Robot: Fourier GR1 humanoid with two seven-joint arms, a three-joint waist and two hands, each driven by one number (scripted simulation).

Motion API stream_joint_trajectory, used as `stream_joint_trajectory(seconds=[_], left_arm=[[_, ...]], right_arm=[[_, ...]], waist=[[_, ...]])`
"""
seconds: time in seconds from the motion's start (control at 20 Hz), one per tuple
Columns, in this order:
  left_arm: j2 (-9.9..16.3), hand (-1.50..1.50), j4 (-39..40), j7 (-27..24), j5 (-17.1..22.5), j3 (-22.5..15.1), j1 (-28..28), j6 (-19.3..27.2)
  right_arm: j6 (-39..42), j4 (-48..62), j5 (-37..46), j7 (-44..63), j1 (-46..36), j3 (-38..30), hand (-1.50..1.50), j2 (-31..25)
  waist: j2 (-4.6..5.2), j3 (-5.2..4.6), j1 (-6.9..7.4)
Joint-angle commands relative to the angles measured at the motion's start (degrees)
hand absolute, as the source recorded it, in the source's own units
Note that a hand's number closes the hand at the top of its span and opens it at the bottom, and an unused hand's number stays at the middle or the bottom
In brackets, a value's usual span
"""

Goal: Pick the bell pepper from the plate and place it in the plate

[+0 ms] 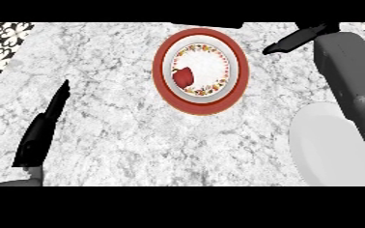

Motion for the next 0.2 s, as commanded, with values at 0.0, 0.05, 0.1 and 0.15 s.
stream_joint_trajectory(seconds=[0.0,0.05,0.1,0.15], left_arm=[[-1.21,0.00,0.70,-1.09,-0.45,-1.36,0.67,-0.07],[-0.23,0.00,0.75,-0.54,-0.56,-0.80,-0.56,-0.29],[-0.45,0.00,0.99,-0.73,0.53,-0.39,-0.65,-0.82],[-1.06,0.00,0.66,-0.84,-1.09,-1.53,-0.29,0.27]], right_arm=[[3.66,0.44,0.21,-1.35,-0.41,-0.15,-1.50,-3.72],[4.79,0.24,0.13,-3.24,1.10,-0.23,-1.50,-4.49],[1.84,0.32,0.65,-3.64,2.08,0.14,-1.50,-3.04],[3.27,0.66,0.01,-3.07,1.74,-0.51,-1.50,-4.37]], waist=[[0.27,-0.02,0.70],[0.67,0.07,0.71],[0.80,0.06,1.23],[0.88,0.11,1.31]])
